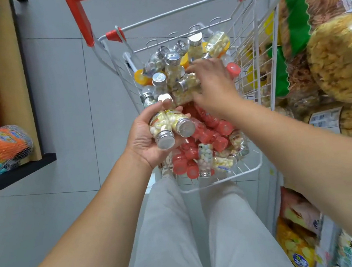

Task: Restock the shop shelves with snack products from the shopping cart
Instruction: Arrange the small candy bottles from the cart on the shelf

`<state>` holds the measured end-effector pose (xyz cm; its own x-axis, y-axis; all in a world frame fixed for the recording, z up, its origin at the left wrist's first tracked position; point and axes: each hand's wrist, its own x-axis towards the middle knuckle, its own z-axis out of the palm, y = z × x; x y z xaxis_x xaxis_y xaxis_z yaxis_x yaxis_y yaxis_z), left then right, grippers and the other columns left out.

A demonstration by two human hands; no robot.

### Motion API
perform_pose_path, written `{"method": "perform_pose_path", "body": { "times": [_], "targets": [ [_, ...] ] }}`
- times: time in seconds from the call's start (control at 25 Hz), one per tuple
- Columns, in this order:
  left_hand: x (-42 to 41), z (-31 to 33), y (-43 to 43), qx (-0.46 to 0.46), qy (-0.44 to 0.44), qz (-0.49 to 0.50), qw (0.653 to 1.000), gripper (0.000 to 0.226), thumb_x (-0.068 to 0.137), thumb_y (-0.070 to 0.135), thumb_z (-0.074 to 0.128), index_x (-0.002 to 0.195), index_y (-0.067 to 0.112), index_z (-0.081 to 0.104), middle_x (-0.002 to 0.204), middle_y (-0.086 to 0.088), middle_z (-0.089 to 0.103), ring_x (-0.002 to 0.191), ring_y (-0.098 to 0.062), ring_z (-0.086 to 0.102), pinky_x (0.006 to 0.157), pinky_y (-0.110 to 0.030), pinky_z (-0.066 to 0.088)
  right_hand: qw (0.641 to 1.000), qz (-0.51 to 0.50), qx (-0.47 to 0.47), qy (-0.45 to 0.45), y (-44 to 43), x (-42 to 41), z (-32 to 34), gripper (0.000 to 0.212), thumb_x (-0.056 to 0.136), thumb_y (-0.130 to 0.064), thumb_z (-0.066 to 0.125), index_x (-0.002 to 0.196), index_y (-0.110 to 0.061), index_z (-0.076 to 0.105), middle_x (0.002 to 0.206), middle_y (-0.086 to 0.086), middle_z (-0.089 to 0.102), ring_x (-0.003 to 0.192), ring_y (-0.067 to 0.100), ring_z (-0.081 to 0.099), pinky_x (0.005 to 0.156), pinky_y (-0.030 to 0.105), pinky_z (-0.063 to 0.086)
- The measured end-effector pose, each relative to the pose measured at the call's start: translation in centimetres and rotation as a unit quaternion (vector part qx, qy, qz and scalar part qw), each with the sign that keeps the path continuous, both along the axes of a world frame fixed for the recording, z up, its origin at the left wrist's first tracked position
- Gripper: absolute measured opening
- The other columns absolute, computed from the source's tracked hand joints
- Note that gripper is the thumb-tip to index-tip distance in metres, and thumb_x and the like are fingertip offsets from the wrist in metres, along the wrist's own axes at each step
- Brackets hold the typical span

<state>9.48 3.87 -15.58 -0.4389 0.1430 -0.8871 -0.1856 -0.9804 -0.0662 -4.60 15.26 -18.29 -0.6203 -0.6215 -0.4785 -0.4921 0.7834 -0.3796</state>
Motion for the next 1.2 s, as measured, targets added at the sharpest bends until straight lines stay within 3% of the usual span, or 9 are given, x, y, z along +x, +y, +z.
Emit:
{"method": "perform_pose_path", "body": {
  "times": [0.16,0.28,0.44,0.64,0.76,0.92,1.08,1.2],
  "targets": [
    [1.1,0.1,-0.6,0.002,0.012,-0.010,1.000,0.018,0.078,0.023,0.067,0.087,0.008,0.074,0.112,-0.015,0.061,0.098,-0.036,0.066,0.091,-0.054,0.051,0.982,0.144,0.087,0.085,-1.8,-1.0,-1.2,0.038,0.084,-0.021,0.060,0.119,-0.011,0.051,0.122,0.011,0.047,0.121,0.032,0.037,0.097,0.042,0.031],
    [1.6,0.2,-0.8,0.012,0.022,-0.012,1.000,0.016,0.078,0.023,0.068,0.079,0.009,0.075,0.106,-0.014,0.062,0.101,-0.034,0.064,0.094,-0.051,0.050,0.978,0.173,0.081,0.084,-1.5,-1.2,-0.5,0.034,0.086,-0.021,0.060,0.115,-0.005,0.051,0.118,0.015,0.046,0.113,0.034,0.042,0.085,0.041,0.035],
    [2.0,0.5,-1.1,0.028,0.028,0.000,0.999,0.017,0.079,0.023,0.067,0.076,0.009,0.074,0.107,-0.013,0.061,0.100,-0.032,0.063,0.098,-0.050,0.048,0.978,0.144,0.146,0.040,-1.1,-0.4,-0.6,0.044,0.084,-0.010,0.058,0.126,-0.009,0.047,0.123,0.013,0.041,0.095,0.034,0.052,0.061,0.038,0.037],
    [2.5,0.6,-1.7,0.031,0.022,0.000,0.999,0.014,0.080,0.023,0.068,0.087,0.012,0.072,0.107,-0.013,0.061,0.094,-0.032,0.065,0.095,-0.053,0.048,0.978,0.041,0.204,-0.014,-1.2,0.1,-1.8,0.043,0.089,-0.017,0.060,0.129,-0.013,0.044,0.124,0.012,0.039,0.080,0.033,0.054,0.061,0.037,0.043],
    [2.5,0.5,-1.7,0.033,0.012,-0.012,0.999,0.016,0.079,0.024,0.069,0.090,0.013,0.071,0.107,-0.013,0.062,0.092,-0.032,0.066,0.100,-0.051,0.047,0.984,0.000,0.172,-0.053,-1.0,-0.3,-1.6,0.039,0.085,-0.016,0.066,0.121,-0.016,0.049,0.121,0.009,0.046,0.083,0.029,0.055,0.066,0.038,0.045],
    [1.8,1.2,-1.4,0.040,0.003,-0.053,0.998,0.017,0.079,0.025,0.069,0.092,0.013,0.070,0.104,-0.014,0.064,0.099,-0.030,0.063,0.108,-0.049,0.041,0.984,-0.119,0.054,-0.122,1.6,-0.8,1.7,0.033,0.081,-0.031,0.077,0.109,-0.023,0.060,0.118,0.000,0.061,0.084,0.018,0.059,0.070,0.031,0.046],
    [0.6,3.0,-0.9,0.031,0.038,-0.133,0.990,0.019,0.080,0.023,0.069,0.096,0.014,0.069,0.108,-0.014,0.062,0.096,-0.028,0.060,0.116,-0.051,0.033,0.955,-0.228,-0.067,-0.177,4.3,0.1,8.4,0.029,0.081,-0.037,0.077,0.106,-0.024,0.068,0.115,-0.009,0.061,0.109,0.004,0.054,0.090,0.021,0.036],
    [-0.8,5.5,-0.2,0.022,0.082,-0.201,0.976,0.027,0.079,0.025,0.073,0.106,0.020,0.070,0.115,-0.007,0.060,0.103,-0.027,0.059,0.113,-0.053,0.037,0.941,-0.264,-0.109,-0.181,6.7,0.8,13.6,0.019,0.082,-0.041,0.074,0.096,-0.029,0.072,0.109,-0.010,0.068,0.099,0.001,0.060,0.087,0.022,0.041]
  ]
}}
